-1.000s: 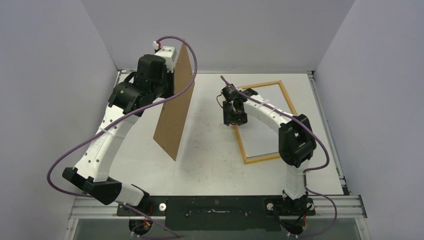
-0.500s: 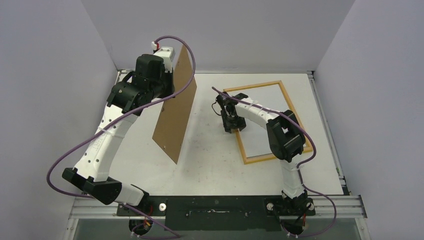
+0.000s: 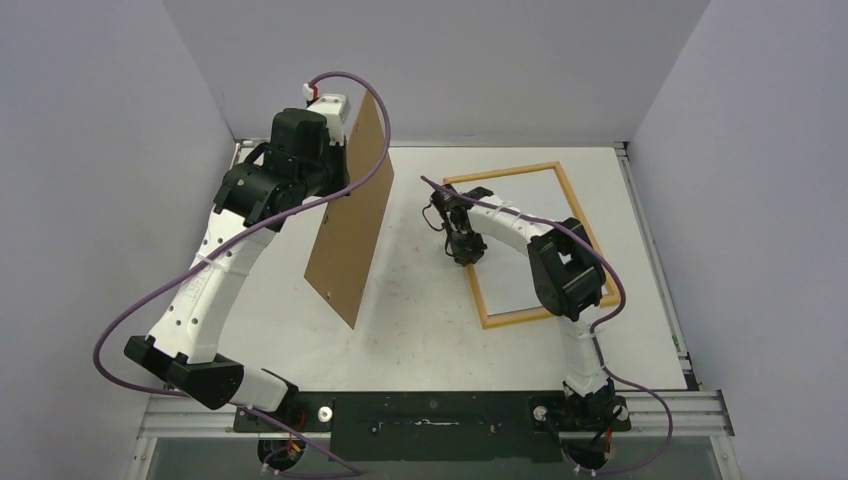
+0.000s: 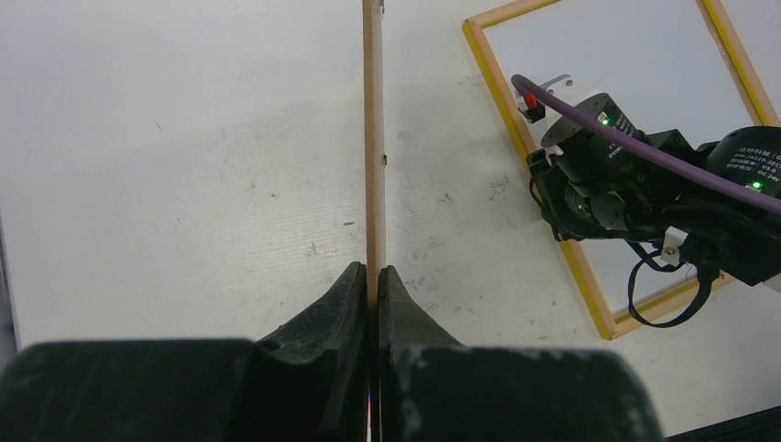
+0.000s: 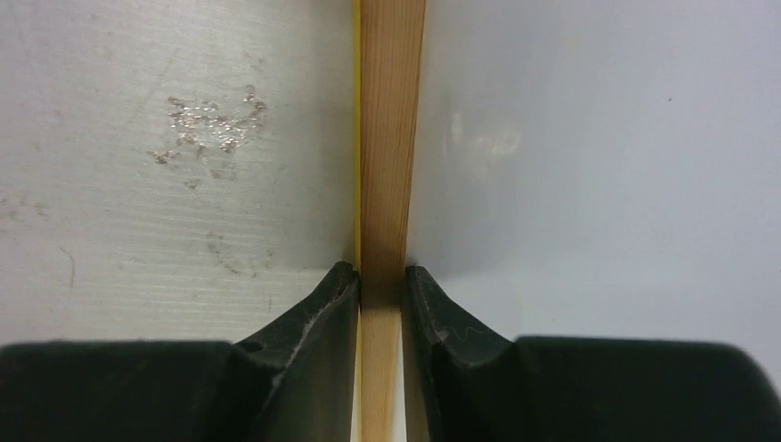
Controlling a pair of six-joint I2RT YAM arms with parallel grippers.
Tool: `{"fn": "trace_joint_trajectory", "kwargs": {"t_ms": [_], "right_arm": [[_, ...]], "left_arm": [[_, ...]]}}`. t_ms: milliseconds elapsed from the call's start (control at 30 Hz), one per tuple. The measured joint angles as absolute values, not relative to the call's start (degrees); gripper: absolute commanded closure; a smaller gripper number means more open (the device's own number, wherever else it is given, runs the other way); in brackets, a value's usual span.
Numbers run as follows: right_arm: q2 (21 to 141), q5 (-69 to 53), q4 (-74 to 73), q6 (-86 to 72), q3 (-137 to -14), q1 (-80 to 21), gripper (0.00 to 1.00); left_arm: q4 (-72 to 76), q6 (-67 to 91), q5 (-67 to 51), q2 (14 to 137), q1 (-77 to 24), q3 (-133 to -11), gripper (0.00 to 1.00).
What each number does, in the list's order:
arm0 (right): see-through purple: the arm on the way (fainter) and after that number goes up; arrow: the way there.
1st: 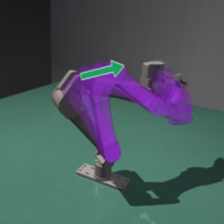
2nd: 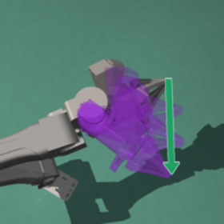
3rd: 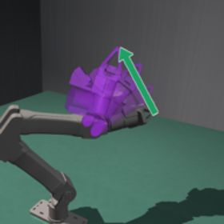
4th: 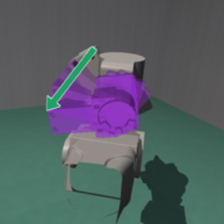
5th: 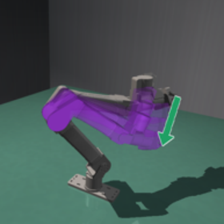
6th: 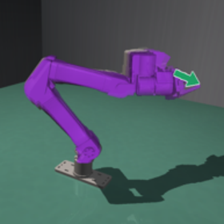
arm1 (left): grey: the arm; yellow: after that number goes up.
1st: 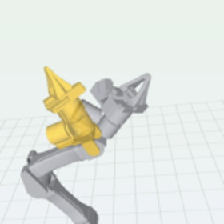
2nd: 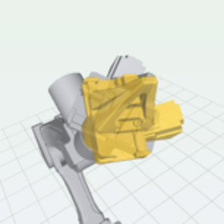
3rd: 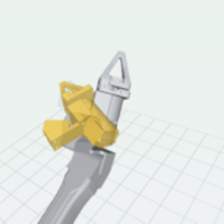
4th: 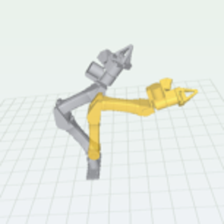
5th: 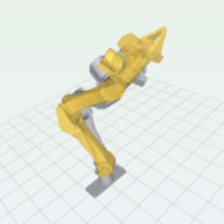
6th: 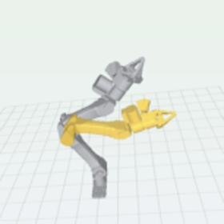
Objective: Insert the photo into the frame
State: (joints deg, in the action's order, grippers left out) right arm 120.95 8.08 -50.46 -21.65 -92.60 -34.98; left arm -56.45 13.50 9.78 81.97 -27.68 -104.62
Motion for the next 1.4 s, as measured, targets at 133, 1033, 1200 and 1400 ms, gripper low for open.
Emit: {"fn": "trace_joint_trajectory", "kwargs": {"t_ms": [133, 1033, 1200, 1400], "right_arm": [[120.99, 7.16, -50.37, -21.76, -92.92, -35.64, 0.91], [131.96, -3.66, -44.88, -54.33, -110.59, -46.52, 0.63], [131.66, -4.56, -44.40, -56.29, -111.37, -46.65, 0.57], [125.38, -3.84, -43.81, -56.14, -105.43, -46.00, 0.48]], "left_arm": [[-56.49, 13.56, 9.87, 81.97, -27.66, -104.62, 1.00], [-57.25, 14.22, 26.81, 81.76, -27.64, -105.19, 1.00], [-57.47, 14.26, 26.65, 81.76, -27.57, -106.37, 1.00], [-57.52, 14.41, 24.77, 81.76, -27.53, -107.55, 1.00]]}}
